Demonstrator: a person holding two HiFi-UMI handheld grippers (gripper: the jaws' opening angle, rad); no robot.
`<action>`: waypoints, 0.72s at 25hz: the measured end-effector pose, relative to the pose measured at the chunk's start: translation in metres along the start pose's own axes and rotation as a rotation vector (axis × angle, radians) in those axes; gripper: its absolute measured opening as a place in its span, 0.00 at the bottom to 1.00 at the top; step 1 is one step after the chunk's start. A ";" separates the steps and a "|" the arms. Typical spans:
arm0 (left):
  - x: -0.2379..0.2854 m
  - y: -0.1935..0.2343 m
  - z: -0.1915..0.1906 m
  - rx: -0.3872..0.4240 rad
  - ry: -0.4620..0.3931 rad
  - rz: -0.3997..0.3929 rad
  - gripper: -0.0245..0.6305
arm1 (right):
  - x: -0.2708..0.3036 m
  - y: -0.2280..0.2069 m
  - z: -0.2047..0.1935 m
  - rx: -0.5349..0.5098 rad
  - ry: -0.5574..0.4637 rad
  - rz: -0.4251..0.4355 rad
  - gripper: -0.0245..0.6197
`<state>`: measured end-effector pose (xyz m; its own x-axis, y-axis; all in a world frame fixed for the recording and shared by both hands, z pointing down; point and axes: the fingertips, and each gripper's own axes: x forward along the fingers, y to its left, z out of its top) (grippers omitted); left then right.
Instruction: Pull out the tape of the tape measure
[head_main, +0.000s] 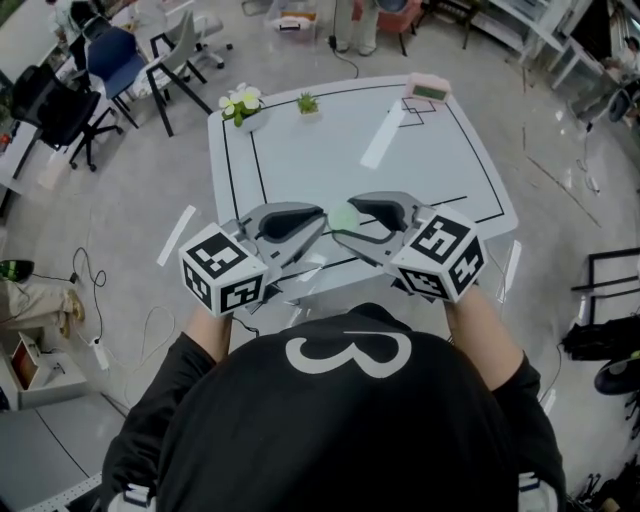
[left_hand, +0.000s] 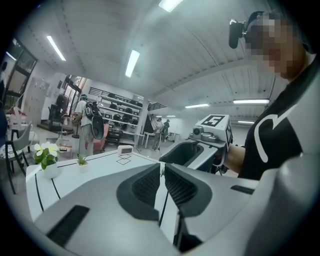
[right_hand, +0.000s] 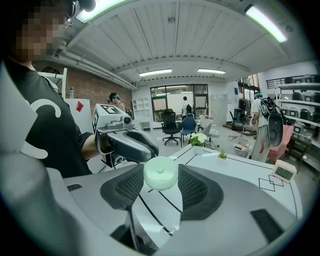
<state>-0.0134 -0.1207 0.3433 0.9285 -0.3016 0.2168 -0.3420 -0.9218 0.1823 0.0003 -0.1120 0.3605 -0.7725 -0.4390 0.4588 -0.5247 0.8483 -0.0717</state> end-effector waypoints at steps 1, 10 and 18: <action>0.001 -0.001 0.001 0.005 0.003 -0.002 0.08 | -0.002 -0.001 0.001 -0.006 0.000 0.006 0.39; 0.013 0.006 0.022 0.036 0.018 0.051 0.05 | -0.011 -0.020 0.017 -0.037 0.002 0.054 0.39; 0.013 0.013 0.035 0.027 0.001 0.107 0.04 | -0.012 -0.028 0.029 -0.053 -0.013 0.089 0.39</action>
<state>-0.0009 -0.1448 0.3148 0.8866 -0.3988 0.2343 -0.4355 -0.8904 0.1323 0.0139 -0.1385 0.3310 -0.8202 -0.3645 0.4409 -0.4342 0.8985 -0.0649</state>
